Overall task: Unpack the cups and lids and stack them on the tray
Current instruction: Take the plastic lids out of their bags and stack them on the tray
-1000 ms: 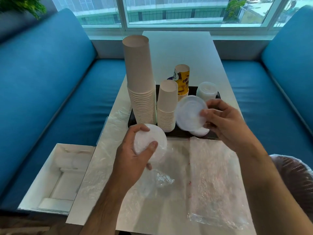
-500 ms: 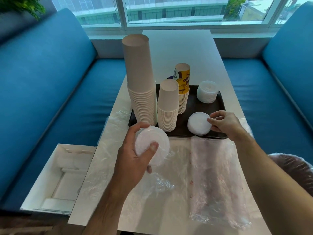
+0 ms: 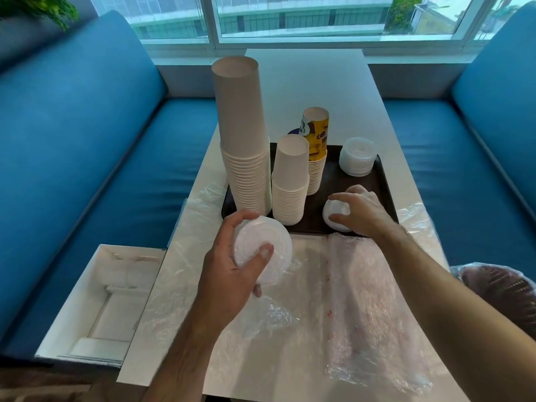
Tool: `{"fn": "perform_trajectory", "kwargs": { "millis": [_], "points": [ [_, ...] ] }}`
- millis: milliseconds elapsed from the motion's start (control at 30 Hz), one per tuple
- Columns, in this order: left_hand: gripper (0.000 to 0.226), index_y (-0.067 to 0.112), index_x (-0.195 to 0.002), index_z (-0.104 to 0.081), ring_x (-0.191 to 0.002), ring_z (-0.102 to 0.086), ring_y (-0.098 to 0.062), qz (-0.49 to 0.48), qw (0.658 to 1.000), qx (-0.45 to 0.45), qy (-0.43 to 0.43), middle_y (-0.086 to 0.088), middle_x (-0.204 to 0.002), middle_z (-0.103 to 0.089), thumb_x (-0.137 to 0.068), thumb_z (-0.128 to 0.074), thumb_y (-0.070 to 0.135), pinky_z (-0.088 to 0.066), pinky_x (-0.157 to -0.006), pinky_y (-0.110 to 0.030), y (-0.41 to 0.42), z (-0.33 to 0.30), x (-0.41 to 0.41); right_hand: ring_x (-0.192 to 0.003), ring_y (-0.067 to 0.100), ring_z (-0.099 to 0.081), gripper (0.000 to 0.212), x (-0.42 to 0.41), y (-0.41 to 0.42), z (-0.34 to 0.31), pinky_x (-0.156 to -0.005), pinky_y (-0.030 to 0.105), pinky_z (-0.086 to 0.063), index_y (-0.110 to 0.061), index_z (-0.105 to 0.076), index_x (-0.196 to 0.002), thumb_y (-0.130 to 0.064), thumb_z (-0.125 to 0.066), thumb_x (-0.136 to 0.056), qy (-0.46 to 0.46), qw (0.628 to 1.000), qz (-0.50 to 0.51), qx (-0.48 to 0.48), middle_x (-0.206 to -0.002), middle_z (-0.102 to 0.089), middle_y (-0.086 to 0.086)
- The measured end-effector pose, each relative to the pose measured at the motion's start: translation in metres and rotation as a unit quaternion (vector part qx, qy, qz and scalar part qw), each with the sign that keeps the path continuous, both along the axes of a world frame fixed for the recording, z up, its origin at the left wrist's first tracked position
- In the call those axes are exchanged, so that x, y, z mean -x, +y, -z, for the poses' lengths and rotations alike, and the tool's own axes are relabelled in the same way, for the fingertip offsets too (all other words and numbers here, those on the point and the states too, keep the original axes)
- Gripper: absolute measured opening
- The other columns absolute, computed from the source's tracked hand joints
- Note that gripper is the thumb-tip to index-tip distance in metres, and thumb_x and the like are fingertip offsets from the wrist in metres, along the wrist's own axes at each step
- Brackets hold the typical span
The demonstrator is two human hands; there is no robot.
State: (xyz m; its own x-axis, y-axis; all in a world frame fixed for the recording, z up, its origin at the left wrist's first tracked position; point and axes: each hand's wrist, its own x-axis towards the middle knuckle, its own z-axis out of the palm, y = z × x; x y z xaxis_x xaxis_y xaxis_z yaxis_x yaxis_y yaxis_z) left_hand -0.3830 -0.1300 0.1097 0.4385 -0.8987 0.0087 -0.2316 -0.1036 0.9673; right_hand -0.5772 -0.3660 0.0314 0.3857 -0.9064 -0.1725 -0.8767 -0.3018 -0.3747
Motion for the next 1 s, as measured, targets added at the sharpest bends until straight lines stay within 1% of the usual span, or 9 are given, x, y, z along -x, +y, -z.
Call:
{"fn": "perform_trajectory", "kwargs": {
  "millis": [233, 333, 433, 500, 533, 700, 800, 900, 1000],
  "points": [
    [0.046, 0.052, -0.114, -0.047, -0.100, -0.057, -0.017, -0.002, 1.000, -0.002, -0.005, 0.028, -0.116, -0.047, -0.088, -0.074, 0.025, -0.058, -0.054, -0.023, -0.001, -0.003, 0.001, -0.132, 0.030, -0.040, 0.057, -0.002, -0.001, -0.005, -0.103, 0.043, -0.044, -0.035, -0.060, -0.136, -0.039, -0.081, -0.084, -0.002, 1.000, -0.002, -0.010, -0.144, -0.045, 0.006],
    [0.046, 0.054, -0.113, -0.047, -0.099, -0.057, -0.015, 0.000, 1.000, -0.003, -0.006, 0.029, -0.114, -0.047, -0.089, -0.073, 0.025, -0.058, -0.054, -0.022, 0.000, -0.004, 0.001, -0.132, 0.030, -0.043, 0.053, -0.002, 0.005, -0.014, -0.103, 0.044, -0.045, -0.032, -0.058, -0.137, -0.038, -0.077, -0.088, -0.030, 0.999, 0.005, 0.019, -0.145, -0.047, 0.007],
    [0.045, 0.056, -0.111, -0.045, -0.100, -0.056, -0.014, 0.000, 1.000, -0.010, -0.016, 0.031, -0.115, -0.045, -0.089, -0.073, 0.027, -0.056, -0.054, -0.019, -0.001, -0.005, 0.003, -0.110, 0.018, -0.060, 0.037, -0.009, 0.020, -0.033, -0.090, 0.030, -0.050, -0.024, -0.065, -0.130, -0.028, -0.071, -0.093, -0.132, 0.991, 0.000, 0.032, -0.132, -0.061, 0.003],
    [0.043, 0.056, -0.109, -0.046, -0.100, -0.055, -0.015, 0.002, 1.000, -0.015, -0.021, 0.033, -0.115, -0.044, -0.089, -0.073, 0.028, -0.056, -0.054, -0.017, -0.002, -0.005, 0.004, -0.090, 0.006, -0.065, 0.026, -0.016, 0.037, -0.051, -0.080, 0.021, -0.053, -0.024, -0.070, -0.120, -0.023, -0.069, -0.095, -0.199, 0.980, -0.025, -0.001, -0.114, -0.070, -0.006],
    [0.042, 0.056, -0.109, -0.047, -0.101, -0.055, -0.014, 0.004, 1.000, -0.018, -0.023, 0.034, -0.115, -0.044, -0.089, -0.073, 0.029, -0.056, -0.055, -0.017, -0.002, -0.005, 0.004, -0.087, 0.004, -0.066, 0.022, -0.020, 0.048, -0.060, -0.078, 0.019, -0.055, -0.027, -0.072, -0.116, -0.023, -0.069, -0.095, -0.227, 0.973, -0.044, -0.019, -0.107, -0.071, -0.012],
    [0.037, 0.055, -0.110, -0.049, -0.103, -0.058, -0.010, 0.019, 0.999, -0.024, -0.018, 0.038, -0.115, -0.046, -0.087, -0.070, 0.036, -0.061, -0.064, -0.022, -0.003, -0.006, 0.005, -0.091, 0.006, -0.068, 0.022, -0.034, 0.096, -0.093, -0.083, 0.018, -0.056, -0.033, -0.074, -0.110, -0.026, -0.075, -0.089, -0.328, 0.930, -0.137, -0.088, -0.096, -0.071, -0.023],
    [0.037, 0.056, -0.111, -0.046, -0.101, -0.059, -0.010, 0.026, 0.999, -0.029, -0.013, 0.036, -0.112, -0.047, -0.085, -0.068, 0.041, -0.063, -0.070, -0.028, -0.004, -0.009, 0.007, -0.095, -0.001, -0.065, 0.028, -0.040, 0.110, -0.096, -0.083, 0.013, -0.055, -0.036, -0.072, -0.112, -0.028, -0.079, -0.085, -0.307, 0.934, -0.165, -0.077, -0.100, -0.066, -0.027],
    [0.039, 0.058, -0.111, -0.043, -0.102, -0.058, -0.007, 0.026, 0.999, -0.036, -0.025, 0.038, -0.110, -0.044, -0.082, -0.065, 0.046, -0.063, -0.074, -0.030, -0.004, -0.011, 0.008, -0.096, -0.006, -0.063, 0.029, -0.043, 0.115, -0.094, -0.077, 0.006, -0.051, -0.036, -0.070, -0.108, -0.028, -0.081, -0.082, -0.311, 0.937, -0.149, -0.062, -0.100, -0.064, -0.027],
    [0.042, 0.059, -0.111, -0.041, -0.100, -0.056, -0.004, 0.026, 0.998, -0.045, -0.038, 0.040, -0.109, -0.042, -0.073, -0.060, 0.055, -0.062, -0.077, -0.029, -0.003, -0.013, 0.008, -0.094, -0.005, -0.065, 0.027, -0.044, 0.117, -0.094, -0.076, 0.006, -0.051, -0.033, -0.072, -0.105, -0.027, -0.082, -0.080, -0.321, 0.936, -0.129, -0.065, -0.099, -0.068, -0.022]
  ]
}}
